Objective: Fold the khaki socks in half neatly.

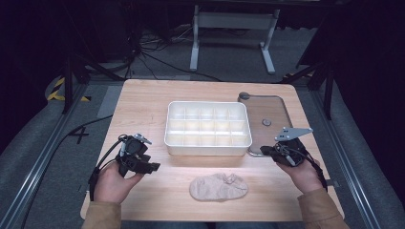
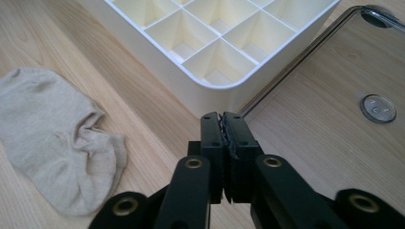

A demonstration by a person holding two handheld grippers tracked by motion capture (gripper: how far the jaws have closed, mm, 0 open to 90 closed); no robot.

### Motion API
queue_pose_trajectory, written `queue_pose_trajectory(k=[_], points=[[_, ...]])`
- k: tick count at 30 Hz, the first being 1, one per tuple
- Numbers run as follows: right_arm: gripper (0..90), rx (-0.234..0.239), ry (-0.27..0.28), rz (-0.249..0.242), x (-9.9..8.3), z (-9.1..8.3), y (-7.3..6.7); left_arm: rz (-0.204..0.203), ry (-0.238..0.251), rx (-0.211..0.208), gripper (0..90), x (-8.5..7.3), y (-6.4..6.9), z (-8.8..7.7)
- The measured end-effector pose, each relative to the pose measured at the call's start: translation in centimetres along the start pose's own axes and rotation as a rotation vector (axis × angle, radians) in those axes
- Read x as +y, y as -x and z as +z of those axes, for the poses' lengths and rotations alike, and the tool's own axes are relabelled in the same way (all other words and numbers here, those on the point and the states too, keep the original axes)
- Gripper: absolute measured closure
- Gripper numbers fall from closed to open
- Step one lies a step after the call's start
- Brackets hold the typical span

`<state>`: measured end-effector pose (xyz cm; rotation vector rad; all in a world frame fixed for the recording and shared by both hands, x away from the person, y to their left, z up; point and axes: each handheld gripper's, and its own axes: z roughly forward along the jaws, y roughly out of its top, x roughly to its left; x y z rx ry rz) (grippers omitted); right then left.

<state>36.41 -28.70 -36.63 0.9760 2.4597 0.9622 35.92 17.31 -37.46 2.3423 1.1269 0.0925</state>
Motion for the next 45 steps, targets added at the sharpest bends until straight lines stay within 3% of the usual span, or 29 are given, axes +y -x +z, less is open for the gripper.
queue_pose_trajectory(k=[3, 6, 9, 11, 12, 14, 17, 19, 26, 28, 31, 33, 35, 40, 43, 45], points=[[86.9, -0.011, 0.013, -0.009, 0.0, 0.0, -0.2, 0.029, 0.022, 0.003, 48.9, 0.4, 0.7, -0.5], [89.3, -0.024, 0.022, -0.067, 0.3, 0.1, -1.2, 0.039, 0.054, -0.019, 50.8, 1.0, 1.6, -0.9], [89.5, -0.012, 0.034, -0.09, 0.5, 0.2, -2.2, 0.04, 0.039, -0.04, 53.4, 1.5, 2.5, -1.1], [89.6, 0.003, 0.049, -0.091, 0.7, 0.2, -2.6, 0.056, 0.026, -0.028, 53.7, 1.8, 3.2, -1.1], [89.7, 0.022, 0.057, -0.095, 0.8, 0.2, -2.8, 0.069, 0.024, -0.018, 53.5, 1.9, 3.7, -1.1], [89.7, 0.099, 0.023, -0.107, 1.0, 0.6, -3.3, 0.083, 0.032, -0.013, 52.0, 2.1, 4.4, -1.3], [89.8, 0.154, -0.003, -0.101, 1.3, 1.1, -4.0, 0.102, 0.046, -0.027, 49.6, 2.4, 5.1, -1.4], [89.7, 0.16, -0.012, -0.12, 1.4, 1.4, -4.5, 0.111, 0.043, -0.049, 49.0, 2.5, 5.5, -1.2], [89.6, 0.218, -0.038, -0.179, 2.0, 2.5, -6.5, 0.118, 0.002, -0.065, 46.3, 2.6, 6.1, -0.3], [89.6, 0.235, -0.049, -0.17, 2.0, 2.7, -7.1, 0.13, -0.001, -0.077, 46.3, 2.7, 6.4, -0.1], [89.5, 0.252, -0.059, -0.192, 2.0, 3.2, -7.9, 0.154, 0.003, -0.06, 45.7, 2.7, 6.7, 0.0], [89.5, 0.258, -0.073, -0.195, 2.0, 3.4, -8.3, 0.195, 0.035, -0.016, 42.7, 2.7, 6.9, 0.1], [89.4, 0.263, -0.09, -0.205, 1.9, 3.8, -8.7, 0.2, 0.046, -0.001, 45.1, 2.7, 7.0, 0.1], [89.3, 0.289, -0.111, -0.216, 1.9, 4.4, -9.7, 0.162, 0.001, -0.022, 46.6, 2.8, 7.1, 0.4], [89.2, 0.303, -0.125, -0.229, 1.8, 4.8, -10.2, 0.156, -0.047, -0.047, 47.1, 2.9, 7.3, 1.0], [89.0, 0.323, -0.136, -0.235, 1.7, 5.1, -10.6, 0.165, -0.066, -0.041, 45.9, 2.9, 7.5, 1.4]])
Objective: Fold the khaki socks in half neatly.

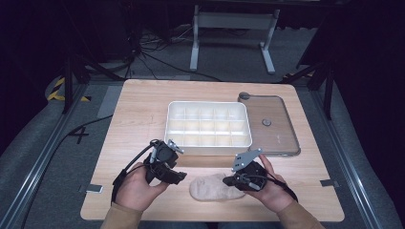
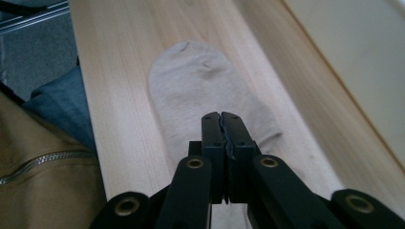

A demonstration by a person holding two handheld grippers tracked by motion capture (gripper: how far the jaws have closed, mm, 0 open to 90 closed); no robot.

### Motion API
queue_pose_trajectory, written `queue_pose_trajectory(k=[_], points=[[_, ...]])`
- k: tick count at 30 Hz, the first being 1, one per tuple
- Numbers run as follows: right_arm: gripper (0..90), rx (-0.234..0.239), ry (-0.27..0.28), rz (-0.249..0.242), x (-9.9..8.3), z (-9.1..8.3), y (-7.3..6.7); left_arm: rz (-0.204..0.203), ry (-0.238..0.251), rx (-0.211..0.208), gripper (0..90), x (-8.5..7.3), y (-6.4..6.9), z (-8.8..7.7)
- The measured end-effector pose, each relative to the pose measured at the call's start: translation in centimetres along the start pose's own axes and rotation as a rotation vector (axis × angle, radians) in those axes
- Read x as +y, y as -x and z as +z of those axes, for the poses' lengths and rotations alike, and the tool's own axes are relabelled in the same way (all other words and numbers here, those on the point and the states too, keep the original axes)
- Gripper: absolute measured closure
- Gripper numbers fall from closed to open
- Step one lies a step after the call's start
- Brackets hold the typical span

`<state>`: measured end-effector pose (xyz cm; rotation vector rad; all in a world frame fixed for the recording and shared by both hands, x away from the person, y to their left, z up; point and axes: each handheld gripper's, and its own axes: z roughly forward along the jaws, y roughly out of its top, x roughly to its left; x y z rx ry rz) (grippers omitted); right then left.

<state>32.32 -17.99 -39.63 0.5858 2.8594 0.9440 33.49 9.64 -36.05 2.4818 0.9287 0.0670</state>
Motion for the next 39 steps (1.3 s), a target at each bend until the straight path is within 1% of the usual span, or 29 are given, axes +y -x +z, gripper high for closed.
queue_pose_trajectory(k=[1, 2, 3, 4, 6, 7, 8, 9, 10, 11, 12, 15, 16, 17, 18, 19, 20, 21, 24, 26, 27, 28, 30, 31, 32, 33, 34, 36, 39], points=[[89.0, 0.009, -0.004, -0.002, 0.0, 0.3, -0.1, 0.005, -0.004, -0.003, 46.0, 0.0, 0.0, 0.2], [89.0, 0.018, -0.01, -0.002, 0.0, 0.5, -0.2, -0.007, -0.014, -0.011, 46.0, 0.0, 0.0, 0.4], [89.0, 0.023, -0.018, -0.004, 0.0, 0.8, -0.3, -0.001, -0.023, -0.013, 45.9, 0.1, 0.0, 0.7], [89.0, 0.032, -0.029, -0.006, 0.0, 1.2, -0.5, -0.004, -0.028, -0.018, 45.9, 0.1, 0.0, 0.8], [89.0, 0.048, -0.043, -0.008, -0.1, 1.7, -0.6, -0.006, -0.041, -0.032, 45.7, 0.1, 0.0, 1.2], [89.0, 0.048, -0.047, -0.011, -0.1, 2.0, -0.7, -0.014, -0.052, -0.046, 45.7, 0.1, 0.0, 1.3], [89.0, 0.059, -0.057, -0.009, -0.2, 2.3, -0.9, -0.017, -0.052, -0.05, 45.7, 0.2, 0.0, 1.4], [89.0, 0.058, -0.063, -0.015, -0.2, 2.6, -0.9, -0.021, -0.057, -0.063, 45.8, 0.2, 0.0, 1.5], [89.0, 0.067, -0.071, -0.018, -0.2, 2.9, -1.1, -0.02, -0.058, -0.072, 45.9, 0.2, -0.1, 1.6], [89.0, 0.071, -0.076, -0.022, -0.2, 3.2, -1.2, -0.028, -0.062, -0.078, 46.0, 0.2, 0.0, 1.6], [89.0, 0.076, -0.082, -0.025, -0.2, 3.3, -1.2, -0.027, -0.064, -0.072, 46.1, 0.2, 0.1, 1.7], [89.0, 0.079, -0.096, -0.025, -0.3, 3.7, -1.4, -0.023, -0.076, -0.076, 47.2, 0.3, 0.0, 2.0], [89.0, 0.089, -0.104, -0.034, -0.3, 3.9, -1.4, -0.026, -0.082, -0.074, 47.5, 0.3, 0.1, 2.1], [88.9, 0.076, -0.113, -0.029, -0.4, 4.1, -1.4, -0.025, -0.079, -0.079, 47.9, 0.3, 0.1, 2.3], [88.7, 0.074, -0.12, -0.029, -0.5, 4.3, -1.4, -0.03, -0.09, -0.086, 48.7, 0.3, 0.1, 2.3], [88.1, 0.071, -0.137, -0.04, -0.6, 4.5, -1.3, -0.024, -0.093, -0.091, 49.4, 0.3, 0.0, 2.4], [88.2, 0.061, -0.151, -0.048, -0.7, 4.8, -1.2, -0.032, -0.098, -0.095, 49.9, 0.2, 0.0, 2.4], [88.2, 0.064, -0.148, -0.055, -0.9, 4.9, -1.2, -0.034, -0.098, -0.097, 50.1, 0.2, 0.0, 2.4], [88.3, 0.064, -0.139, -0.054, -1.0, 4.9, -1.2, -0.034, -0.096, -0.092, 50.0, 0.2, -0.1, 2.5], [88.4, 0.058, -0.138, -0.055, -1.0, 4.9, -1.2, -0.036, -0.097, -0.092, 50.0, 0.3, 0.0, 2.8], [88.3, 0.057, -0.138, -0.056, -1.0, 4.9, -1.2, -0.029, -0.094, -0.088, 50.1, 0.3, 0.0, 3.0], [88.4, 0.057, -0.137, -0.054, -1.0, 4.9, -1.2, -0.034, -0.096, -0.087, 50.4, 0.3, 0.1, 3.2], [88.4, 0.057, -0.136, -0.052, -1.0, 4.9, -1.2, -0.037, -0.097, -0.096, 51.2, 0.4, 0.1, 3.7], [88.4, 0.056, -0.135, -0.053, -1.0, 4.9, -1.2, -0.043, -0.089, -0.1, 51.7, 0.4, 0.1, 4.1], [88.4, 0.058, -0.135, -0.054, -1.0, 4.9, -1.2, -0.047, -0.092, -0.105, 51.8, 0.4, 0.1, 4.4], [88.3, 0.058, -0.134, -0.053, -1.1, 4.9, -1.2, -0.064, -0.095, -0.112, 52.2, 0.5, 0.2, 4.7], [88.4, 0.058, -0.133, -0.053, -1.1, 4.9, -1.2, -0.069, -0.093, -0.112, 52.9, 0.5, 0.2, 5.0], [88.4, 0.057, -0.134, -0.054, -1.1, 4.9, -1.2, -0.087, -0.099, -0.119, 53.9, 0.5, 0.1, 5.5], [88.3, 0.059, -0.131, -0.056, -1.1, 4.9, -1.2, -0.097, -0.119, -0.116, 54.8, 0.5, 0.2, 6.2]])
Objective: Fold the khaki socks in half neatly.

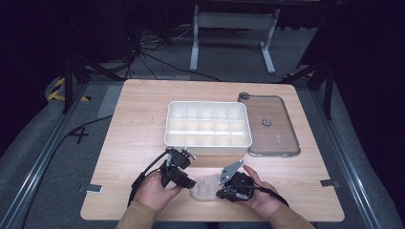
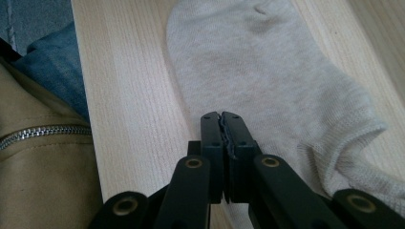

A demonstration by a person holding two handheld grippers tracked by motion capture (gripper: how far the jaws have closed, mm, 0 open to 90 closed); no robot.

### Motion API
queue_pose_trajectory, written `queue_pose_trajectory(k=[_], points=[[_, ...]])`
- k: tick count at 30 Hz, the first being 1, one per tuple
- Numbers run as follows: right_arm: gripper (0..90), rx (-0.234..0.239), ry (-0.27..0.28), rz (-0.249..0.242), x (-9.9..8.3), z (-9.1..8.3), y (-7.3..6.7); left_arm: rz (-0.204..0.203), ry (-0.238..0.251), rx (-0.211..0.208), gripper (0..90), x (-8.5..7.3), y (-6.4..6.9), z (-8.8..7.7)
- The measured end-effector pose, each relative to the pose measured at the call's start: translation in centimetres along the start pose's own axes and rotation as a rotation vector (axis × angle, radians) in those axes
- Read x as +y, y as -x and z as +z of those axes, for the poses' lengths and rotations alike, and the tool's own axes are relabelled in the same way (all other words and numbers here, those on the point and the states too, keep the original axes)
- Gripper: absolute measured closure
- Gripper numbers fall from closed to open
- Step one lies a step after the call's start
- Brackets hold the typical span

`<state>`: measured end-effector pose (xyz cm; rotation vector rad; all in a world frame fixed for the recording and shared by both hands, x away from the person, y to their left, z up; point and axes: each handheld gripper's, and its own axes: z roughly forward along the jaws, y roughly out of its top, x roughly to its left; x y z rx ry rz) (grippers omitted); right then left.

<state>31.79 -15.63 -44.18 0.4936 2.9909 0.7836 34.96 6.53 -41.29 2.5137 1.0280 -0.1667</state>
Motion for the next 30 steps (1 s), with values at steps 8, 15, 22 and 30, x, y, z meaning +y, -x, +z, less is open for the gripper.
queue_pose_trajectory(k=[8, 15, 22, 30], points=[[86.9, 0.017, 0.003, 0.001, 0.0, 0.0, 0.0, 0.007, -0.049, 0.014, 56.5, 0.1, 0.6, 1.7], [85.8, 0.022, 0.007, 0.001, -0.1, 0.0, 0.0, 0.021, -0.076, 0.021, 56.4, 0.2, 1.2, 2.5], [85.0, 0.015, 0.007, -0.002, -0.1, 0.0, 0.0, 0.02, -0.097, 0.04, 55.7, 0.2, 1.6, 2.9], [84.6, 0.017, 0.009, -0.019, -0.1, 0.0, -0.1, 0.009, -0.083, 0.098, 62.2, -0.1, 2.3, 3.0]])
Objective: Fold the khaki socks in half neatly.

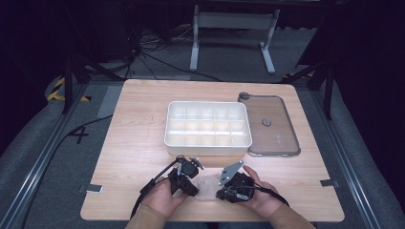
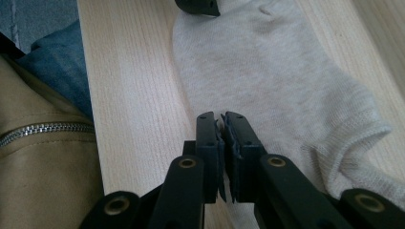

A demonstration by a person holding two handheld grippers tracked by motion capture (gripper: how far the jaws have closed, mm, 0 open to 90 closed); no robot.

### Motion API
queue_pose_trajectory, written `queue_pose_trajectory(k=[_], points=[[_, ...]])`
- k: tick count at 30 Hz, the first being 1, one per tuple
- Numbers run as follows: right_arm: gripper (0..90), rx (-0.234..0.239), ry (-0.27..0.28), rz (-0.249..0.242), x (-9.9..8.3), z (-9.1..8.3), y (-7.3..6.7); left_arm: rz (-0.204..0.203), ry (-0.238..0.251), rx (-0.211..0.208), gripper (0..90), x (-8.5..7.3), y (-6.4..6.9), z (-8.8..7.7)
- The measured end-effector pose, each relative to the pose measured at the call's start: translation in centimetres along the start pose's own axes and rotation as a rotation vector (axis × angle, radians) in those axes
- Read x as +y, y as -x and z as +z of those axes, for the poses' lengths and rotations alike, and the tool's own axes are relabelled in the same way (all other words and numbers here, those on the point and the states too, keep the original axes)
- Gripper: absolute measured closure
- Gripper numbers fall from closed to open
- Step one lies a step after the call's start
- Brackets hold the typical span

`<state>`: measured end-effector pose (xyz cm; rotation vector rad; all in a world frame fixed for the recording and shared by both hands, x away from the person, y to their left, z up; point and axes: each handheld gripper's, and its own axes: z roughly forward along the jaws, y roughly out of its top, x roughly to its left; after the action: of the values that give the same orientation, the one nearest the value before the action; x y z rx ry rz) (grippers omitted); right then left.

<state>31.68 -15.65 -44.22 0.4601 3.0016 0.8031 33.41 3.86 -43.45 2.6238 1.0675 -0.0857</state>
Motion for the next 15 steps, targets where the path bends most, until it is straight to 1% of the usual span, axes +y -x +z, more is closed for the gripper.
queue_pose_trajectory(k=[1, 2, 4, 5, 9, 12, 13, 15], points=[[84.6, -0.002, -0.001, -0.001, 0.0, 0.0, 0.0, 0.005, -0.004, 0.017, 62.3, 0.0, 0.2, 0.0], [84.6, -0.002, -0.001, -0.002, 0.0, 0.0, 0.0, 0.001, -0.001, 0.028, 62.7, 0.0, 0.4, 0.0], [84.6, 0.004, 0.0, -0.004, 0.0, 0.0, 0.0, 0.018, -0.006, 0.05, 63.2, -0.1, 1.0, 0.1], [84.5, 0.006, 0.001, -0.003, 0.0, 0.0, 0.0, 0.023, -0.007, 0.049, 63.9, -0.1, 1.1, 0.1], [84.6, 0.001, -0.001, -0.003, 0.0, 0.0, 0.0, 0.021, -0.008, 0.038, 66.9, -0.1, 1.0, 0.1], [84.6, -0.008, -0.001, -0.002, 0.0, 0.0, 0.0, 0.02, -0.008, 0.028, 75.0, -0.1, 1.3, 0.2], [84.6, -0.006, -0.001, -0.003, 0.0, 0.0, 0.0, 0.028, -0.009, 0.028, 76.8, -0.1, 1.2, 0.2], [84.5, -0.002, 0.0, -0.002, 0.0, 0.0, 0.0, 0.027, -0.006, 0.001, 81.4, -0.1, 1.2, 0.2]])
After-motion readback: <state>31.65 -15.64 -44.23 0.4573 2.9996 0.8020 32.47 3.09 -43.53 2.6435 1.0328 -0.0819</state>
